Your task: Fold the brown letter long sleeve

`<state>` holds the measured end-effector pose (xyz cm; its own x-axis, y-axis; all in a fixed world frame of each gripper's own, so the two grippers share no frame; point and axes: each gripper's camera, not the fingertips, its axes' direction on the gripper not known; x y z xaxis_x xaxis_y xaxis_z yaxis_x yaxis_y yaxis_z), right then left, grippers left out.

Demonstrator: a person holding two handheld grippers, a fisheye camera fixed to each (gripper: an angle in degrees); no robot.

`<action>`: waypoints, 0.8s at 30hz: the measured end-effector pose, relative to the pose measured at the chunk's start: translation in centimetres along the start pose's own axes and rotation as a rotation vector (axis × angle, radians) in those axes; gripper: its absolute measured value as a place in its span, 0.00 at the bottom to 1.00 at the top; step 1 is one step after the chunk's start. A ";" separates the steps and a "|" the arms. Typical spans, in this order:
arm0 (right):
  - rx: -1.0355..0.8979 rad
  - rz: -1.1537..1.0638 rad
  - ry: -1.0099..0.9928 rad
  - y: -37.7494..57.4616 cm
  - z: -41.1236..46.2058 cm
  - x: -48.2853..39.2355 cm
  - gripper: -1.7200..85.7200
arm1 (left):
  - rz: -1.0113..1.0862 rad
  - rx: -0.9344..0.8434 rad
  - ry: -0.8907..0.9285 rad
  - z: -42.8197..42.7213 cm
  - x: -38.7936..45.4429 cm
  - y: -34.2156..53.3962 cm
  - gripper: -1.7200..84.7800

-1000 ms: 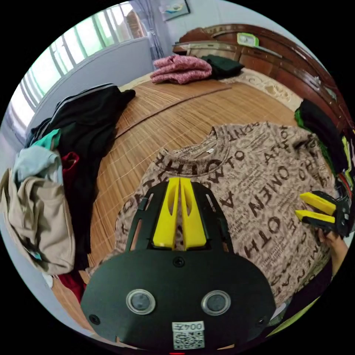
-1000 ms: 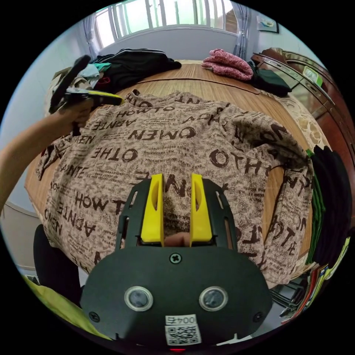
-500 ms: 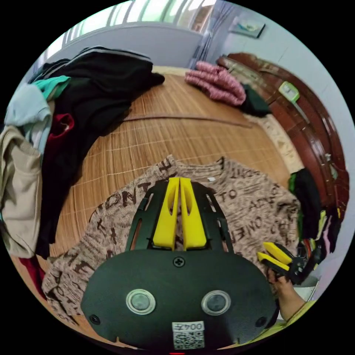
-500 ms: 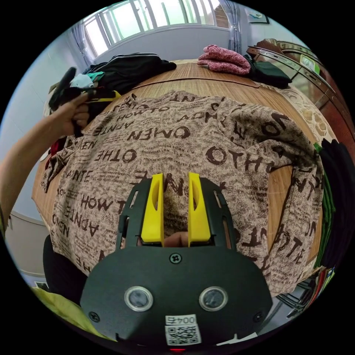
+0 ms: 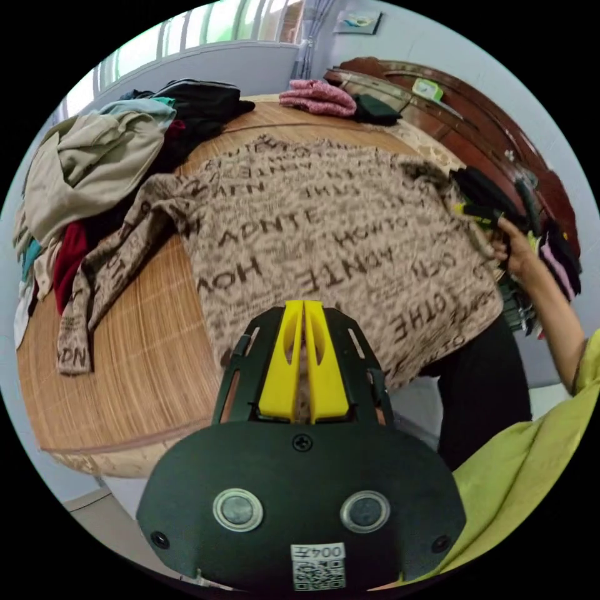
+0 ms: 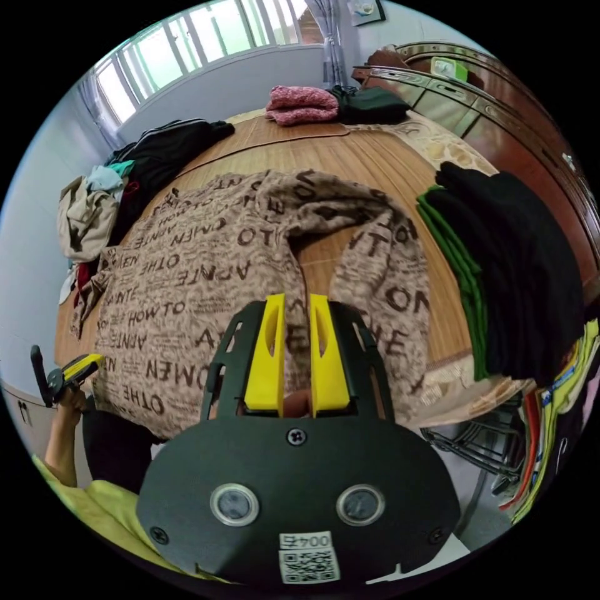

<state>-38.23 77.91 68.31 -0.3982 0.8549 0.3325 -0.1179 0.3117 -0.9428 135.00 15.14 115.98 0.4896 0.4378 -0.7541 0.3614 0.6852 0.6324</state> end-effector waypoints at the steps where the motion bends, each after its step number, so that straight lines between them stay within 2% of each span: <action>1: -0.003 -0.004 0.002 1.3 -0.5 0.7 0.10 | 0.001 -0.034 -0.040 1.0 0.3 1.4 0.02; 3: 0.005 -0.002 0.004 3.3 -1.0 1.7 0.10 | -0.010 0.018 -0.031 1.3 0.1 2.8 0.02; 6: -0.018 0.031 0.001 5.7 -1.8 3.3 0.11 | -0.046 -0.028 0.012 1.8 -0.6 2.5 0.02; 11: 0.048 0.129 -0.186 8.1 -3.6 6.6 0.11 | -0.001 -0.064 -0.014 2.6 0.0 2.8 0.02; 16: 0.102 0.033 -0.136 4.3 -3.9 5.5 0.13 | -0.010 -0.063 -0.041 3.7 0.4 4.2 0.02; 20: 0.042 0.008 -0.102 0.0 -1.5 5.5 0.14 | -0.047 -0.062 -0.003 4.4 -0.5 5.3 0.02; 24: 0.021 0.015 -0.138 -2.5 0.0 6.0 0.09 | -0.063 -0.055 0.032 5.5 -1.4 6.9 0.02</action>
<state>-40.37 82.27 72.69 -0.5211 0.7938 0.3137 -0.1299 0.2895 -0.9483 141.16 16.01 122.40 0.4417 0.4105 -0.7977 0.3463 0.7423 0.5737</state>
